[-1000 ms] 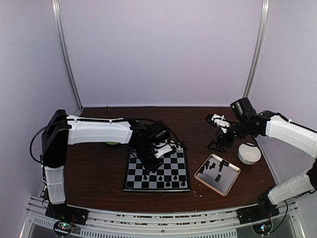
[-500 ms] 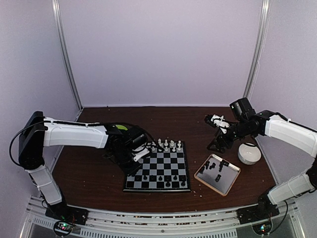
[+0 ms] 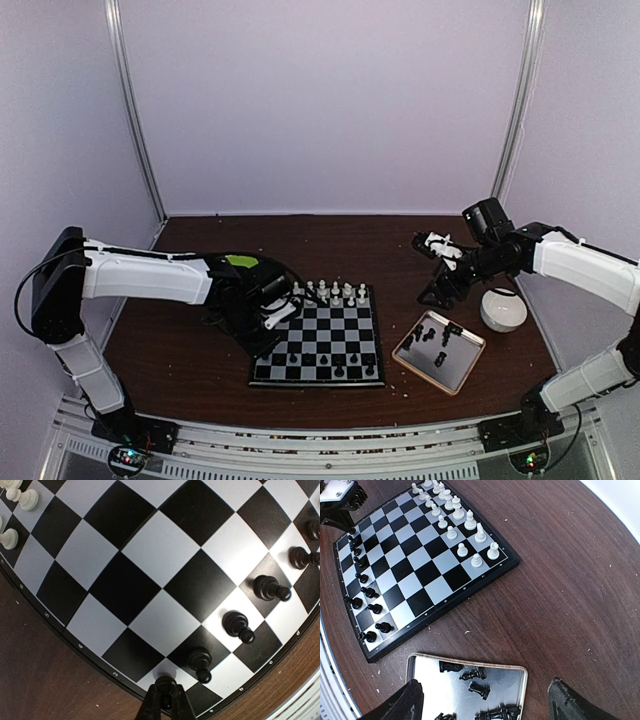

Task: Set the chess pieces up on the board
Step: Place the pawn at h7.

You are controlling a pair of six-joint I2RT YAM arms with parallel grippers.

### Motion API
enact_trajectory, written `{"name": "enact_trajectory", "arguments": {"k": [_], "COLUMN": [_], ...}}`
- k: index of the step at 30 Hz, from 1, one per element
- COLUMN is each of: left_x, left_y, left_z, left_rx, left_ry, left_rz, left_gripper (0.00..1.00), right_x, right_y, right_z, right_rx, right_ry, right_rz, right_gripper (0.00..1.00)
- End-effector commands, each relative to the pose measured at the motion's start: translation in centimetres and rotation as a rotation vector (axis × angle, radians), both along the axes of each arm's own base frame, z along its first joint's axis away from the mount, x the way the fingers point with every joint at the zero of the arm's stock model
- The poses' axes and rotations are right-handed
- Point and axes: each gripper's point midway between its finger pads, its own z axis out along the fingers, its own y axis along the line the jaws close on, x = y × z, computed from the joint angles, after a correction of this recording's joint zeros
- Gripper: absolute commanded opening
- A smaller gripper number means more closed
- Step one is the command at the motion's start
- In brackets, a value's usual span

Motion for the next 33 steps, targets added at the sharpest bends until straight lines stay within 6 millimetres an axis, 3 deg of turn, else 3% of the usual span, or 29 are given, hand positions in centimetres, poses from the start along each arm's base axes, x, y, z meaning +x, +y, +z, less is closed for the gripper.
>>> {"name": "enact_trajectory", "arguments": {"k": [1, 27, 33], "left_x": [0.54, 0.05, 0.26], "left_y": [-0.33, 0.43, 0.28], "left_z": [0.17, -0.55, -0.34], "left_rx": [-0.024, 0.011, 0.008], "left_ry": [-0.018, 0.001, -0.007], "left_rz": [0.010, 0.003, 0.003], "left_gripper": [0.01, 0.02, 0.19], "right_x": [0.24, 0.14, 0.08], "right_y": [0.33, 0.68, 0.67], "right_z": [0.71, 0.10, 0.07], "right_rx": [0.007, -0.008, -0.009], "right_ry": [-0.008, 0.010, 0.012], "right_rz": [0.009, 0.023, 0.024], "right_gripper": [0.86, 0.86, 0.86]}}
